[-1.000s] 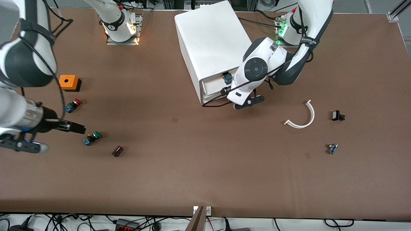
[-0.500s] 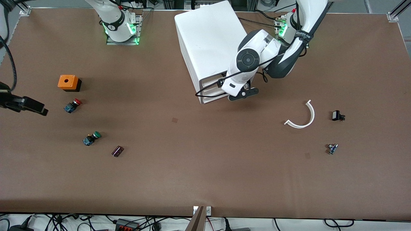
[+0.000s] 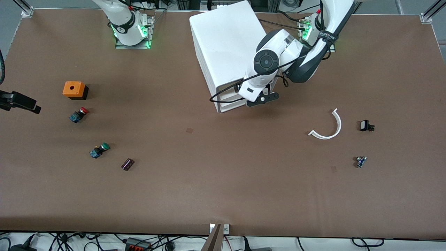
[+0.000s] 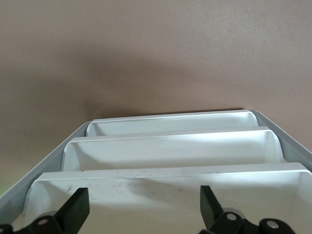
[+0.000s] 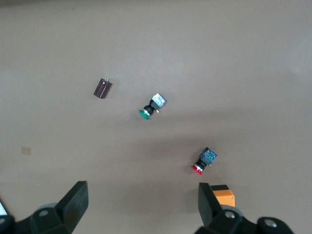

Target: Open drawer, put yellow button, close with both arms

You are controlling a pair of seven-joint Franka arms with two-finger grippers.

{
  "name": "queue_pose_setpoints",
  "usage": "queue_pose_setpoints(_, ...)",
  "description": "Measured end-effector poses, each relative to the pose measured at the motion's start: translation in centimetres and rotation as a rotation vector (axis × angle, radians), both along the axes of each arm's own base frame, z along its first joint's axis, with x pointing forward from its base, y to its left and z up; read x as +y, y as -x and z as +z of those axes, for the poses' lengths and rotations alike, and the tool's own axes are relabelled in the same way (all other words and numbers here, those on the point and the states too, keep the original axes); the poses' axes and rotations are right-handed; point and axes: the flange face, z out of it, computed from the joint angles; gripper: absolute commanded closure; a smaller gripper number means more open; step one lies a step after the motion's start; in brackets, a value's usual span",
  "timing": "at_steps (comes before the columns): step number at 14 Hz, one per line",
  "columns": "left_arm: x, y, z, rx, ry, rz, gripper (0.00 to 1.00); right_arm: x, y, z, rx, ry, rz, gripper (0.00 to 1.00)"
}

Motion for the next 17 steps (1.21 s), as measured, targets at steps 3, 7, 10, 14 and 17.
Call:
queue_pose_setpoints(3, 1.2, -1.9, 1.9, -0.07, -0.028, -0.049, 0.0, 0.1, 2.0, -0.6, -0.006, 0.0, -0.001, 0.0)
queue_pose_setpoints(7, 9.3, -9.1, 8.5, -0.142, -0.037, -0.197, 0.0, 0.3, 4.9, -1.1, -0.002, -0.001, 0.005, 0.0)
queue_pose_setpoints(10, 17.2, -12.6, 12.0, -0.1, -0.019, -0.265, 0.0, 0.3, 5.1, -1.2, 0.004, 0.003, 0.011, 0.0)
queue_pose_setpoints(14, 24.5, -14.7, 19.1, -0.118, 0.016, -0.346, 0.0, 0.3, 5.2, -1.4, 0.01, 0.004, 0.015, 0.0)
queue_pose_setpoints(17, 29.7, -14.5, 22.2, -0.152, 0.046, -0.389, 0.0, 0.2, 5.2, -1.4, 0.013, 0.007, 0.015, 0.0)
